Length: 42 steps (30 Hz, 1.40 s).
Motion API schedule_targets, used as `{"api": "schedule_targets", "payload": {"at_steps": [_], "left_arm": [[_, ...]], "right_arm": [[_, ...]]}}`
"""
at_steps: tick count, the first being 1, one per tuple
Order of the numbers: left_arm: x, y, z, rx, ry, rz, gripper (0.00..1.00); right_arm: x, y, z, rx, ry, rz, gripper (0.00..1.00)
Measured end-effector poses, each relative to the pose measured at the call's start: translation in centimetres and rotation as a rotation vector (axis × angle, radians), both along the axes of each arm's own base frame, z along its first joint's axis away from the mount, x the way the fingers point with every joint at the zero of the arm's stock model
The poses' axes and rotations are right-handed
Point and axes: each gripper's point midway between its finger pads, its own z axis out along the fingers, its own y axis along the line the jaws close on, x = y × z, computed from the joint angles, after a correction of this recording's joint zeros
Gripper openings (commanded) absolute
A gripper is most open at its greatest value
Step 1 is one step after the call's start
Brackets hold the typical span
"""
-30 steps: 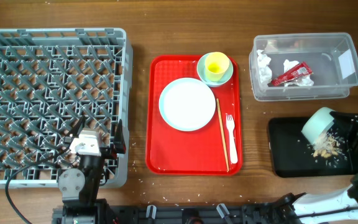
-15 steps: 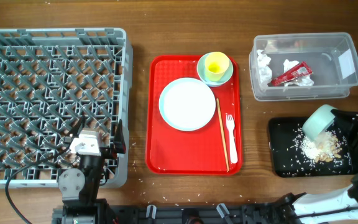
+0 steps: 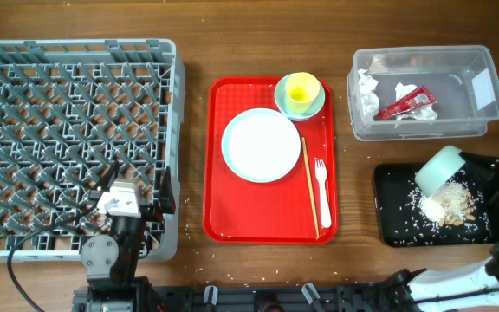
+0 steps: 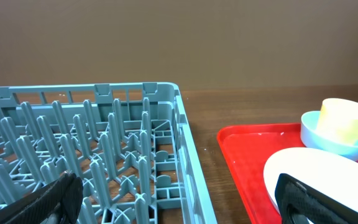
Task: Sort waste into correct bins and load items into the dishwasher rack
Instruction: 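Carry the bowl to the black tray and tip the rice out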
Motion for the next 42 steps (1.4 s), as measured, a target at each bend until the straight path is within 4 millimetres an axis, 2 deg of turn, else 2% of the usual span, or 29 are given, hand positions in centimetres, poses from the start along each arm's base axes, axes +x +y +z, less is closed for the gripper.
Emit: {"api": "schedule_targets", "payload": {"at_steps": [8,10,12,15,17,19,24,27,29,31,34,42], "left_arm": [[0.0,0.0,0.0,0.000,0.000,0.000,1.00],[0.0,0.0,0.0,0.000,0.000,0.000,1.00],[0.0,0.0,0.0,0.000,0.000,0.000,1.00],[0.0,0.0,0.0,0.000,0.000,0.000,1.00],[0.0,0.0,0.0,0.000,0.000,0.000,1.00],[0.0,0.0,0.0,0.000,0.000,0.000,1.00],[0.0,0.0,0.0,0.000,0.000,0.000,1.00],[0.0,0.0,0.0,0.000,0.000,0.000,1.00],[0.0,0.0,0.0,0.000,0.000,0.000,1.00],[0.0,0.0,0.0,0.000,0.000,0.000,1.00],[0.0,0.0,0.0,0.000,0.000,0.000,1.00],[0.0,0.0,0.0,0.000,0.000,0.000,1.00]], "right_arm": [[-1.7,-1.3,-0.5,0.035,0.071,-0.057,0.04],[-1.6,-2.1,-1.2,0.003,0.075,-0.070,0.04],[-2.2,-0.8,-0.2,0.095,0.111,-0.061,0.04],[-1.7,-1.5,-0.4,0.068,0.080,-0.080,0.04],[-1.8,-1.2,0.0,0.110,0.085,-0.085,0.04],[-0.9,-2.6,-0.7,0.029,0.024,-0.106,0.04],[-0.6,-3.4,-1.2,0.040,0.045,-0.137,0.04],[-1.2,-2.0,-0.3,0.149,0.104,-0.135,0.04],[-1.1,-2.4,-0.5,0.140,0.107,-0.145,0.04],[-1.3,-1.8,0.1,0.186,0.115,-0.144,0.04],[-0.8,-3.0,-0.8,0.119,0.094,-0.157,0.04],[-0.9,-2.7,-0.3,0.124,0.071,-0.150,0.04]]}}
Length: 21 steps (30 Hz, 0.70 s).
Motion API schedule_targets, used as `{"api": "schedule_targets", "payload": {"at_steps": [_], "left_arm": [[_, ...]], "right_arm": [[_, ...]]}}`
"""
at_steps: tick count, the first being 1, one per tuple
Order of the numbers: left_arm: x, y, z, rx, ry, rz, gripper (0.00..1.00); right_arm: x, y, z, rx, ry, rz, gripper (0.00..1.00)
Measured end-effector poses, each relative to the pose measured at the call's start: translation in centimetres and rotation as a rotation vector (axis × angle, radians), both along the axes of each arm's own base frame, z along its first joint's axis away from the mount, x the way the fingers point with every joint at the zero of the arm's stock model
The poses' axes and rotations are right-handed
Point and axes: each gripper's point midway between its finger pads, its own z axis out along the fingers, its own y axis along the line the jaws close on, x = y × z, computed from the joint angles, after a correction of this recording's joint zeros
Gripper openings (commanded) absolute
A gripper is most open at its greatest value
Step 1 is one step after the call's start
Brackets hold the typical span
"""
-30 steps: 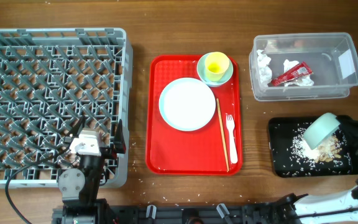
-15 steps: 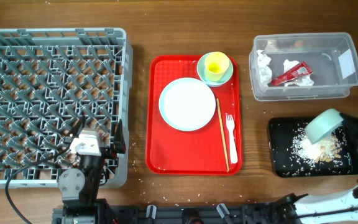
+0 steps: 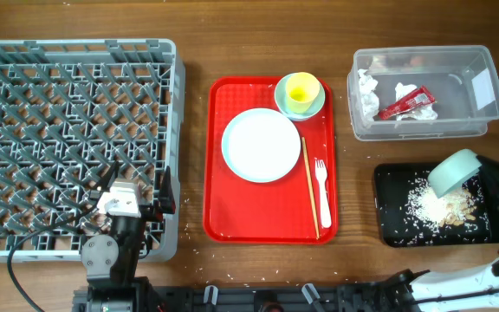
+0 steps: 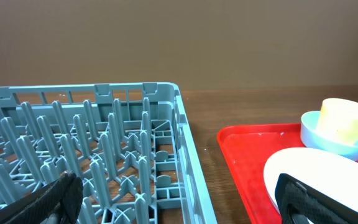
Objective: Sort waste into correct bins and load items into the dishwasher rack
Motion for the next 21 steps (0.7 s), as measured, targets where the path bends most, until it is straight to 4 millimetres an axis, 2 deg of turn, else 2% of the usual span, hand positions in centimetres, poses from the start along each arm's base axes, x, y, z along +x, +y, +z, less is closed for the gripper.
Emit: {"api": "schedule_targets", "payload": {"at_steps": [2,5,9,12,14,17,19,21], "left_arm": [[0.0,0.0,0.0,0.000,0.000,0.000,1.00],[0.0,0.0,0.0,0.000,0.000,0.000,1.00],[0.0,0.0,0.0,0.000,0.000,0.000,1.00],[0.0,0.0,0.0,0.000,0.000,0.000,1.00],[0.0,0.0,0.0,0.000,0.000,0.000,1.00],[0.0,0.0,0.0,0.000,0.000,0.000,1.00],[0.0,0.0,0.0,0.000,0.000,0.000,1.00],[0.0,0.0,0.0,0.000,0.000,0.000,1.00]], "right_arm": [[-0.6,1.3,1.0,0.070,0.015,0.017,0.04],[-0.8,1.9,0.7,0.013,0.001,0.074,0.04],[-1.4,3.4,0.5,-0.139,-0.022,0.204,0.04],[-1.6,5.8,1.5,-0.295,-0.061,0.342,0.04],[-1.2,8.7,2.9,-0.408,-0.117,0.470,0.04],[-0.6,14.5,4.7,-0.589,-0.244,0.699,0.04],[-0.7,19.1,5.7,-0.697,-0.328,0.863,0.04],[-1.0,22.8,5.8,-0.783,-0.341,0.981,0.04]]}}
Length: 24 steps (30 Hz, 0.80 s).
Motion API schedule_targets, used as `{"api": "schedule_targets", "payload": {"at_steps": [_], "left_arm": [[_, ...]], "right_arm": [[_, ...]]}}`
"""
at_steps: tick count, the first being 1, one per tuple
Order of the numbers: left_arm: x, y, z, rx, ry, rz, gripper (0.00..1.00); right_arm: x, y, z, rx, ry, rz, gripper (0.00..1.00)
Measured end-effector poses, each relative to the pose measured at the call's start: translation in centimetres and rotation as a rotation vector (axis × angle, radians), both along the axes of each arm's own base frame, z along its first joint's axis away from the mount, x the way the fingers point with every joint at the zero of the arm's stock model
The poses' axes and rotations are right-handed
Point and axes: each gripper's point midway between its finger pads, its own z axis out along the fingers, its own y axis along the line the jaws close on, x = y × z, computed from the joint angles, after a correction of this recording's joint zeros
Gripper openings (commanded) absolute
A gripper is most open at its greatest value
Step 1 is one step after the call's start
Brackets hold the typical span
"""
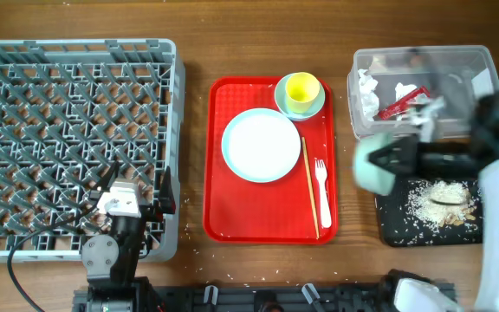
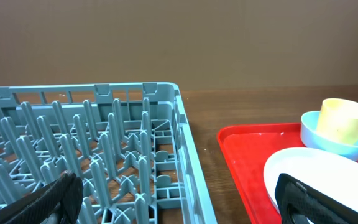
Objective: Sort waste into correct bins and load items into the dishwasher rack
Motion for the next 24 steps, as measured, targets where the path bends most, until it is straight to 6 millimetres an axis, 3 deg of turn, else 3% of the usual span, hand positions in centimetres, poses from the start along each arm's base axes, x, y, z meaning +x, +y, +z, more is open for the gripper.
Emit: {"api": "schedule_targets", "payload": {"at_steps": [4,9,12,13,16,18,19,21,24], "left_arm": [[0.0,0.0,0.0,0.000,0.000,0.000,1.00],[0.0,0.0,0.0,0.000,0.000,0.000,1.00],[0.0,0.0,0.0,0.000,0.000,0.000,1.00],[0.0,0.0,0.0,0.000,0.000,0.000,1.00],[0.0,0.0,0.0,0.000,0.000,0.000,1.00],[0.0,0.0,0.0,0.000,0.000,0.000,1.00],[0.0,0.0,0.0,0.000,0.000,0.000,1.00],[0.0,0.0,0.0,0.000,0.000,0.000,1.00],[0.0,0.0,0.0,0.000,0.000,0.000,1.00]], "right_arm": [[-0.4,7.1,-0.9,-0.178,0.021,0.083,0.04],[-3.2,15.7,-3.2,-0.324,0.027,0.088,0.04],[-3.8,18.0,-5.7,-0.433,0.043,-0.004,0.04],[-4.0,18.9,-7.4,-0.499,0.029,-0.022,0.04],[-3.0,22.5,-10.4,-0.504,-0.003,-0.057,0.04],[-2.7,23.2,-12.5,-0.531,0.013,-0.066,0.04],[-2.7,23.2,-13.2,-0.545,0.022,-0.071,0.11],[-2.6,23.1,-13.7,-0.552,0.027,-0.081,0.53],[-2.6,23.0,-13.7,-0.555,0.031,-0.088,0.61]]}}
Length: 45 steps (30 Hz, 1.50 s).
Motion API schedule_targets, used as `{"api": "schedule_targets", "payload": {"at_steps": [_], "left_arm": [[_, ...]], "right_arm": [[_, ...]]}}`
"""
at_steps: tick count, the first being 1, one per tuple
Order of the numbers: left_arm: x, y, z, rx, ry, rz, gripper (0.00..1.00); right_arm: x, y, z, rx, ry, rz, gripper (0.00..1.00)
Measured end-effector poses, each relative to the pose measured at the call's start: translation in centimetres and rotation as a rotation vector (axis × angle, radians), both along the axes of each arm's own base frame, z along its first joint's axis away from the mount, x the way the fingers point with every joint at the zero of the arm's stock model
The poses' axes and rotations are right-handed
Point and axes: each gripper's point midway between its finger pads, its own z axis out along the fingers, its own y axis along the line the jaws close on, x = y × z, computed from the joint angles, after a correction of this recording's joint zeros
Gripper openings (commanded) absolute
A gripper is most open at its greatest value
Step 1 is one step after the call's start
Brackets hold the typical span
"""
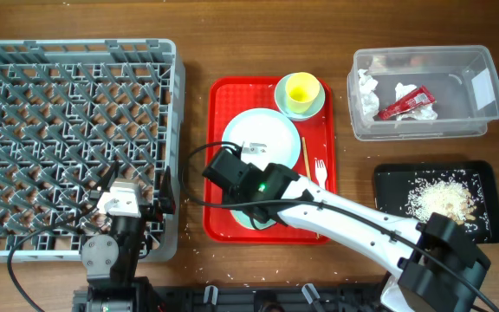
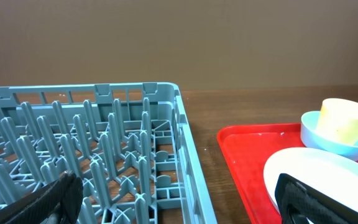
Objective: Sort waste into correct bins and load items into the dishwasher rack
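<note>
My right arm reaches across the red tray (image 1: pixel 219 217) from the lower right. Its gripper (image 1: pixel 243 201) is over the tray's front left and holds a pale green bowl (image 1: pixel 255 217), which peeks out from under the arm; the fingers are hidden. A white plate (image 1: pixel 267 130), a yellow cup (image 1: pixel 301 88) in a small bowl, a chopstick (image 1: pixel 302 149) and a white fork (image 1: pixel 319 167) lie on the tray. The grey dishwasher rack (image 1: pixel 68 130) is on the left. My left gripper (image 2: pixel 179 205) rests open at the rack's near right corner.
A clear bin (image 1: pixel 423 82) with crumpled paper and a red wrapper stands at the back right. In front of it a black tray (image 1: pixel 388 204) holds spilled rice (image 1: pixel 444 201). Rice grains dot the wood near the front edge.
The right gripper with the bowl was between the red tray and the black tray; now it is over the red tray's front left. The left arm has not moved.
The right gripper held the bowl tipped over the black tray, with rice and scraps lying under it. Then the bowl hung tilted over a wider spread of rice. Then it was just right of the red tray, and now over the tray near the rack.
</note>
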Motion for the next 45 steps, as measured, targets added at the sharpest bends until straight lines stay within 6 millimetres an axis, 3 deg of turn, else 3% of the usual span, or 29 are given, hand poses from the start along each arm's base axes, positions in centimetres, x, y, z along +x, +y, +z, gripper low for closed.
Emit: {"api": "schedule_targets", "payload": {"at_steps": [4,5,6,11,13,17,21,22,25,33,34,36,38,41,43,45], "left_arm": [[0.0,0.0,0.0,0.000,0.000,0.000,1.00],[0.0,0.0,0.0,0.000,0.000,0.000,1.00],[0.0,0.0,0.0,0.000,0.000,0.000,1.00],[0.0,0.0,0.0,0.000,0.000,0.000,1.00],[0.0,0.0,0.0,0.000,0.000,0.000,1.00],[0.0,0.0,0.0,0.000,0.000,0.000,1.00],[0.0,0.0,0.0,0.000,0.000,0.000,1.00],[0.0,0.0,0.0,0.000,0.000,0.000,1.00],[0.0,0.0,0.0,0.000,0.000,0.000,1.00],[0.0,-0.5,0.2,-0.011,-0.008,-0.027,1.00],[-0.3,-1.8,0.5,-0.047,-0.012,-0.104,1.00],[-2.5,-7.3,1.2,-0.165,0.003,-0.448,1.00],[-4.7,-9.9,3.5,-0.170,-0.075,-0.651,1.00],[-8.4,-12.0,8.5,-0.118,-0.287,-0.858,1.00],[-10.2,-12.6,10.3,-0.096,-0.364,-0.927,1.00],[-10.4,-12.6,10.5,-0.136,-0.328,-0.940,1.00]], "right_arm": [[-0.4,-0.4,0.0,-0.016,0.023,0.002,0.74],[-0.5,-0.7,0.3,-0.027,0.033,0.006,0.91],[-0.4,-0.9,0.9,-0.032,0.040,0.000,0.99],[2.1,-5.6,7.6,-0.007,0.018,-0.102,1.00],[3.8,-10.0,10.5,0.012,-0.011,-0.208,1.00],[5.0,-19.5,13.5,-0.019,-0.052,-0.378,1.00],[4.6,-26.3,14.4,-0.106,-0.064,-0.416,1.00],[4.5,-27.0,14.4,-0.124,-0.062,-0.401,1.00],[4.9,-27.9,14.5,-0.142,-0.078,-0.373,1.00],[7.6,-27.5,15.7,-0.115,-0.197,-0.352,1.00],[7.6,-27.5,15.7,-0.116,-0.197,-0.350,1.00],[7.6,-27.5,15.7,-0.116,-0.198,-0.348,1.00],[7.6,-27.5,15.7,-0.117,-0.200,-0.346,1.00],[7.6,-27.5,15.7,-0.117,-0.199,-0.346,1.00],[7.6,-27.5,15.7,-0.117,-0.200,-0.346,1.00],[7.6,-27.5,15.7,-0.117,-0.200,-0.346,1.00]]}}
